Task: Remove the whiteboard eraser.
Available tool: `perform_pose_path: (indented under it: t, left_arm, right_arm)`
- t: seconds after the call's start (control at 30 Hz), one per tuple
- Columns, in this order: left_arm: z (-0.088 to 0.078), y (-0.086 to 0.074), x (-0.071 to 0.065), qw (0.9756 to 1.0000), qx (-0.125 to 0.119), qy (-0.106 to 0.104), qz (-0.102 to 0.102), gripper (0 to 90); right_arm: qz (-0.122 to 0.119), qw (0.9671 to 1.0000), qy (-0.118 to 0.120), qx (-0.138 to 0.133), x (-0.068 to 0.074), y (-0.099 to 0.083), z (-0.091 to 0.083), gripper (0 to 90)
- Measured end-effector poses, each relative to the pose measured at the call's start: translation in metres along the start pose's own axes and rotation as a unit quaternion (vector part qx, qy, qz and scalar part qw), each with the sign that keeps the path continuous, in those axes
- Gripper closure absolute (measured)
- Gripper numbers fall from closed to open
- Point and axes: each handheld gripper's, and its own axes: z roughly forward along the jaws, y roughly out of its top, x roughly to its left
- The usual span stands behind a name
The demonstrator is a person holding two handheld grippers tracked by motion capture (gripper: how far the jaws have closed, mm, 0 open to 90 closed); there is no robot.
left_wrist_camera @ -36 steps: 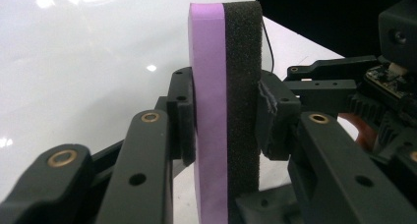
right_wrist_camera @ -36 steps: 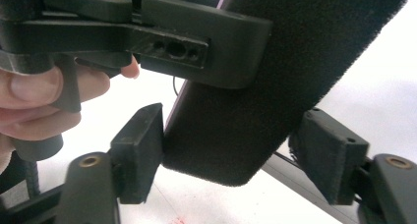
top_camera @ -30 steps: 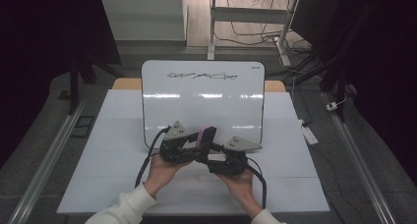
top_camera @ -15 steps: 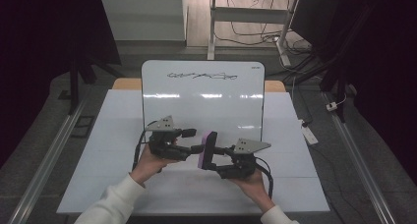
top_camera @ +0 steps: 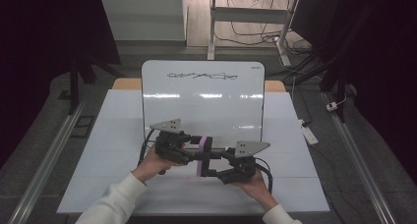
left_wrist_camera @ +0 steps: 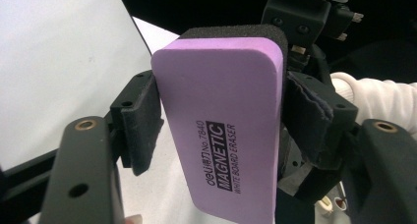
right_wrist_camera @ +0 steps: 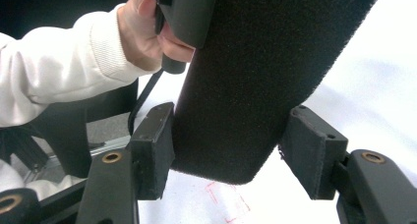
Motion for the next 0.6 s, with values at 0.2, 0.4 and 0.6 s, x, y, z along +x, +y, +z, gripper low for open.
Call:
perform_pose_path:
  t: [0.2,0.4,0.6]
  left_arm:
    - [0.0008,-0.0004,-0.0006,1.0000,0.002,0.000,0.001,36.2]
    - [0.0019,0.0001,-0.0034,0.9999,-0.004,0.016,0.004,38.6]
    - [-0.0026,0.0020,-0.0056,0.9985,-0.003,0.054,0.001,39.0]
  right_arm:
    - [0.000,1.0000,0.008,0.002,-0.0013,-0.0008,-0.0004,39.8]
    - [0.000,1.0000,0.001,0.001,-0.0014,-0.0004,-0.0003,37.9]
    - [0.010,0.9996,-0.027,-0.002,-0.0007,-0.0012,0.0000,32.1]
